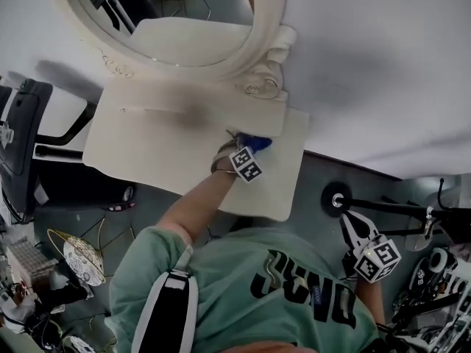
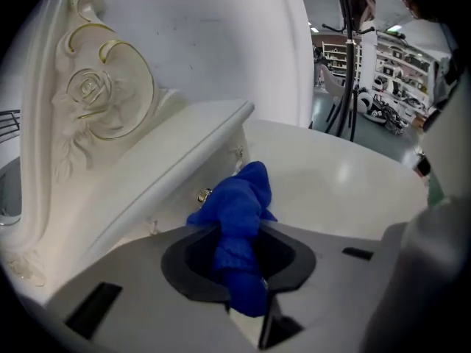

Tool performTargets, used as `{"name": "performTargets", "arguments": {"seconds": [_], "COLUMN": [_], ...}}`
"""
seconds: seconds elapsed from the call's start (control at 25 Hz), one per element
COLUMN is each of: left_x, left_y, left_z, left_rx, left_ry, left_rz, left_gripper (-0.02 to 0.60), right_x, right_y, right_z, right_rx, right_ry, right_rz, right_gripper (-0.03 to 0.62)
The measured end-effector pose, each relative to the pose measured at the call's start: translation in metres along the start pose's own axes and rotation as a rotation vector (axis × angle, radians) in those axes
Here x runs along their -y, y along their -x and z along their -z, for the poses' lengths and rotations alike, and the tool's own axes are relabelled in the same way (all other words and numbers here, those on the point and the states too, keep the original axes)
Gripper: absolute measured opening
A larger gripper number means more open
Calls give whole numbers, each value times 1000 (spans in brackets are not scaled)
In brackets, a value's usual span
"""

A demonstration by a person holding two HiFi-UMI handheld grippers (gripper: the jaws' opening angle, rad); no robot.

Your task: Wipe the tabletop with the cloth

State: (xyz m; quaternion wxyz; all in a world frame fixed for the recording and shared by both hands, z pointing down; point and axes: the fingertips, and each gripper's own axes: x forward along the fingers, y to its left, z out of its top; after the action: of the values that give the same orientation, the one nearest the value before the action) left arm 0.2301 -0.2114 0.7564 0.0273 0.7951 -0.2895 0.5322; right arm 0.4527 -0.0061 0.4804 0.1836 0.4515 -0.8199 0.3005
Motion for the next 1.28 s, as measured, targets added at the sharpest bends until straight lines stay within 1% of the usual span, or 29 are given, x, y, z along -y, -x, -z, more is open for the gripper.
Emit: {"name": "performTargets", "arguments": {"seconds": [0.08, 0.2, 0.28, 0.36, 0.48, 0.64, 0.68, 0.8, 0.84, 0.88, 0.92, 1.0, 1.12, 1.2, 1.28], "left_x": [2, 5, 18, 42, 92, 169, 193, 270, 289, 299, 299, 274, 200, 151, 106], "left_y": [0, 0, 8, 24, 60, 113, 124, 145, 150, 154, 156, 157, 143, 123, 97], "left_z": [-1, 3, 12, 28, 64, 115, 131, 187, 199, 204, 200, 172, 99, 44, -3], "left_rx": [7, -21, -45, -61, -75, -108, -133, -246, -271, -279, -269, -208, -73, 1, 41], "left_ry": [4, 6, 2, 10, 69, 143, 162, 238, 258, 274, 284, 287, 270, 228, 172], "left_rz": [7, 18, 26, 26, 10, -10, 6, 100, 117, 122, 115, 72, 1, -24, -42], "left_gripper": [97, 94, 94, 92, 92, 92, 92, 95, 95, 95, 95, 95, 95, 95, 95], "right_x": [3, -1, -7, -12, -19, -23, -24, -24, -23, -21, -19, -14, -13, -9, -1], "right_y": [-3, -7, -4, 7, 36, 89, 101, 130, 136, 140, 142, 137, 117, 101, 82], "right_z": [-3, -6, -1, 6, 25, 66, 76, 98, 101, 101, 99, 93, 75, 61, 43], "right_rx": [-6, -12, -10, -1, 11, 26, 29, 39, 43, 48, 53, 62, 67, 65, 65], "right_ry": [0, 29, 50, 73, 101, 113, 114, 113, 113, 113, 114, 113, 116, 118, 105], "right_rz": [-4, -38, -66, -92, -131, -164, -171, -182, -184, -185, -187, -189, -185, -164, -134], "right_gripper": [12, 12, 12, 12, 12, 12, 12, 12, 12, 12, 12, 12, 12, 12, 12]}}
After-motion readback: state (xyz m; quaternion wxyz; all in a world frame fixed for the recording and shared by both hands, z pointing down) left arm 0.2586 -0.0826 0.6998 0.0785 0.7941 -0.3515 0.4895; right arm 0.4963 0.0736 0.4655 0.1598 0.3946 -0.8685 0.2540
